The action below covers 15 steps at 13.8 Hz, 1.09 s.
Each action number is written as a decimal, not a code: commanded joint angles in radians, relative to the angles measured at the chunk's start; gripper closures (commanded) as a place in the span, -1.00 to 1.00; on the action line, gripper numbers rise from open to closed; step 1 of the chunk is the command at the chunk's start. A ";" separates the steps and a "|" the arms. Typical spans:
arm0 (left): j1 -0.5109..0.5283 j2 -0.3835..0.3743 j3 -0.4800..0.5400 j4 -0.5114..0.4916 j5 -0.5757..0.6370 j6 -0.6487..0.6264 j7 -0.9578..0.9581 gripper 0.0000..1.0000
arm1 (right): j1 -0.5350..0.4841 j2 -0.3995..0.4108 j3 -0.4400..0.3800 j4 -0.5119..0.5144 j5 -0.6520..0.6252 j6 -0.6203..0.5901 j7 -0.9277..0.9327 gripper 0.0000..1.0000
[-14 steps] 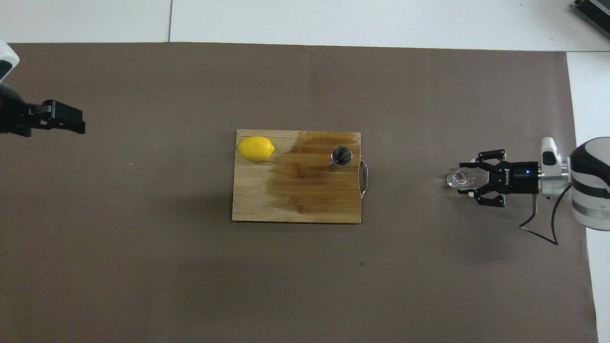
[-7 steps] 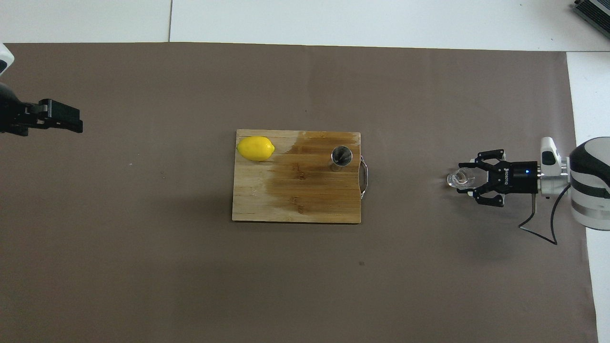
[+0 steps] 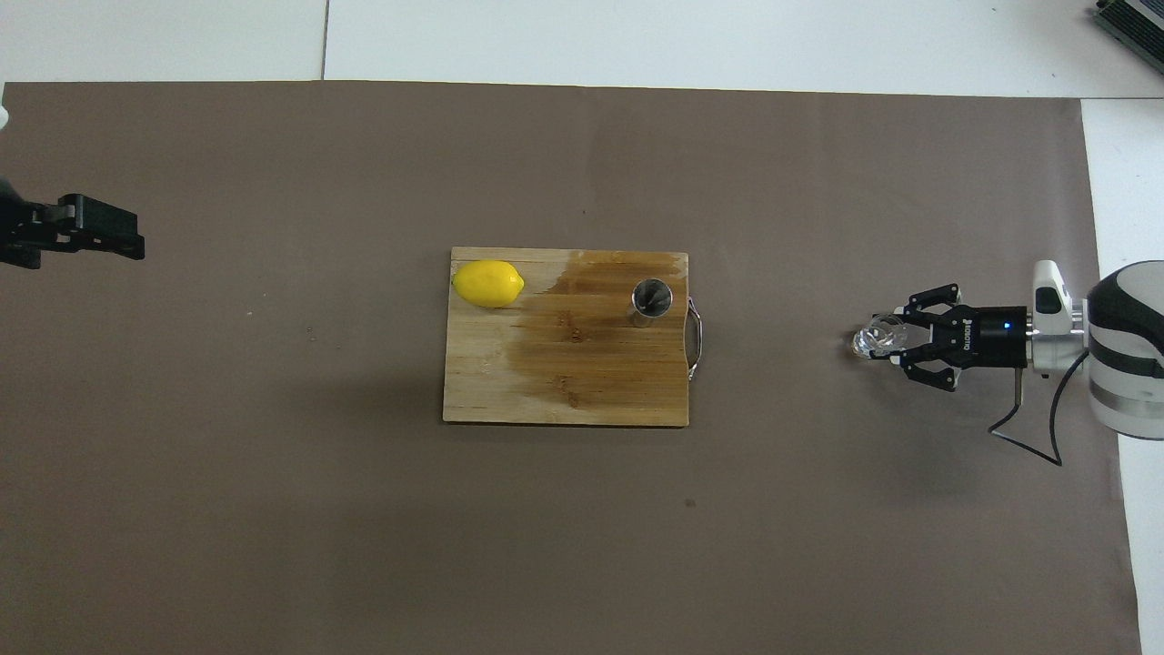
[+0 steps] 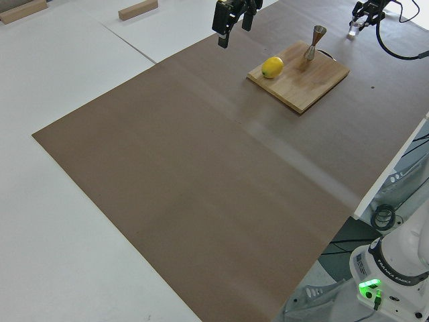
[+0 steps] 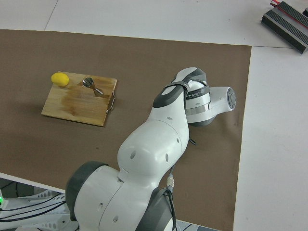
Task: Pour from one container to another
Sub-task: 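Close the right gripper around the small clear glass, then lift the glass with the right gripper over the metal cup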
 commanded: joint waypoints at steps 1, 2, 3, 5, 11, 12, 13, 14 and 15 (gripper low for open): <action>0.008 -0.037 -0.005 -0.033 0.012 -0.057 -0.011 -1.00 | 0.048 -0.020 0.008 0.051 0.017 0.012 0.066 0.83; 0.008 -0.039 -0.005 -0.035 0.012 -0.073 -0.011 -1.00 | 0.061 -0.032 0.008 0.068 0.017 0.013 0.114 0.83; 0.008 -0.039 -0.005 -0.033 0.012 -0.082 -0.011 -1.00 | 0.091 -0.037 0.008 0.094 0.014 0.015 0.164 0.83; 0.008 -0.039 -0.005 -0.033 0.012 -0.082 -0.011 -1.00 | 0.134 -0.049 0.008 0.131 -0.009 0.047 0.246 0.95; 0.008 -0.041 -0.005 -0.033 0.012 -0.082 -0.011 -1.00 | 0.274 -0.098 0.008 0.140 -0.029 0.128 0.398 1.00; 0.008 -0.039 -0.005 -0.033 0.012 -0.083 -0.011 -1.00 | 0.297 -0.107 0.008 0.139 -0.029 0.145 0.409 1.00; 0.008 -0.039 -0.005 -0.033 0.012 -0.082 -0.011 -1.00 | 0.311 -0.115 0.008 0.137 -0.031 0.154 0.410 1.00; 0.008 -0.041 -0.005 -0.033 0.012 -0.082 -0.011 -1.00 | 0.335 -0.122 0.005 0.133 -0.043 0.165 0.422 1.00; 0.008 -0.041 -0.005 -0.033 0.012 -0.083 -0.011 -1.00 | 0.351 -0.133 0.005 0.130 -0.069 0.176 0.457 1.00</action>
